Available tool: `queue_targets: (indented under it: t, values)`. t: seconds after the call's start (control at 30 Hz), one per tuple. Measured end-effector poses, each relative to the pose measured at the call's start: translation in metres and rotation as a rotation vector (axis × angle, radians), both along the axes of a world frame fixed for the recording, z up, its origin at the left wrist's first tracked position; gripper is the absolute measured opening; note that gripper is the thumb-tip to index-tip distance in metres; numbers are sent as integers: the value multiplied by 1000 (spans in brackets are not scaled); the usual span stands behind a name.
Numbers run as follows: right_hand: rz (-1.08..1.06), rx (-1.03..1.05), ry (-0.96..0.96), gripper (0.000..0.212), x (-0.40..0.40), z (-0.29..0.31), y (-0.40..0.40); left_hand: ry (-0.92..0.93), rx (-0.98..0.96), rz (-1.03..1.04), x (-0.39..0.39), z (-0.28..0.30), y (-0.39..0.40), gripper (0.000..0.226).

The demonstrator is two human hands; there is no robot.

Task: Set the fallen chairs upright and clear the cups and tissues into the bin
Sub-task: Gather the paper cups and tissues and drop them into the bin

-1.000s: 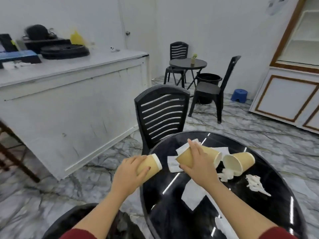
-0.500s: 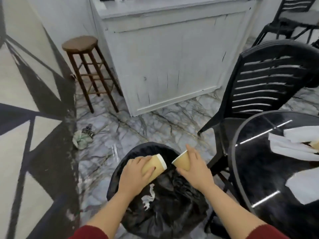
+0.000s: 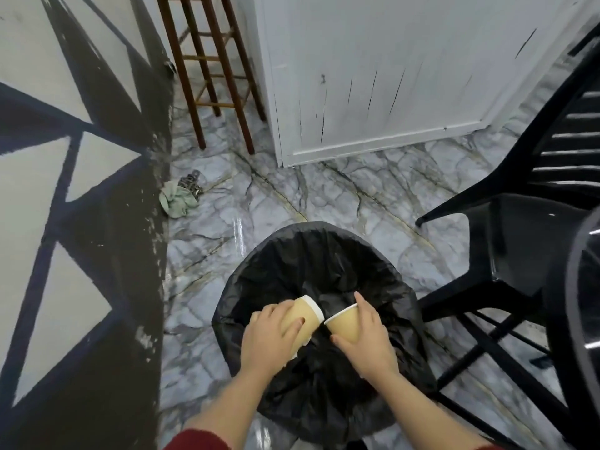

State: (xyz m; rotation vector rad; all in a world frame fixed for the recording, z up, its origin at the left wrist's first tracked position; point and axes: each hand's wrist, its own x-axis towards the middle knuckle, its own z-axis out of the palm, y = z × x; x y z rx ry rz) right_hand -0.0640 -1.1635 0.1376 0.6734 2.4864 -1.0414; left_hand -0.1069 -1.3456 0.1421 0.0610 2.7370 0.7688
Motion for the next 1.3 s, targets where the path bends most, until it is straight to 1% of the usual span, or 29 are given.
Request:
queue_targets:
  t: [0.1, 0.23, 0.33, 0.43, 0.6, 0.87, 1.0, 1.1, 1.3]
  values:
    - [22, -37, -2, 97, -4, -32, -1, -60, 72, 107, -2, -31, 2, 43]
    - [100, 7, -39, 102, -4, -64, -1, -68, 28, 56, 1, -66, -1, 63]
    - [165, 22, -20, 97, 0, -70, 3, -95, 49, 36, 6, -72, 1, 63]
    - [172, 18, 8, 92, 2, -56, 9, -99, 69, 1, 8, -58, 6, 64]
    - [190, 38, 93, 86, -1, 4, 31, -54, 128, -53, -1, 1, 32, 55]
    - [133, 149, 267, 78, -15, 149, 89, 121, 240, -273, -39, 137, 111, 51]
    - [28, 233, 382, 77, -5, 209, 132, 175, 323, -424, -46, 192, 165, 52]
    - [-93, 311, 439, 78, 16, 246, 169, 208, 381, -535, -41, 226, 207, 51]
    - [-326, 401, 456, 76, 82, 282, 236, 283, 456, -756, -8, 268, 288, 49]
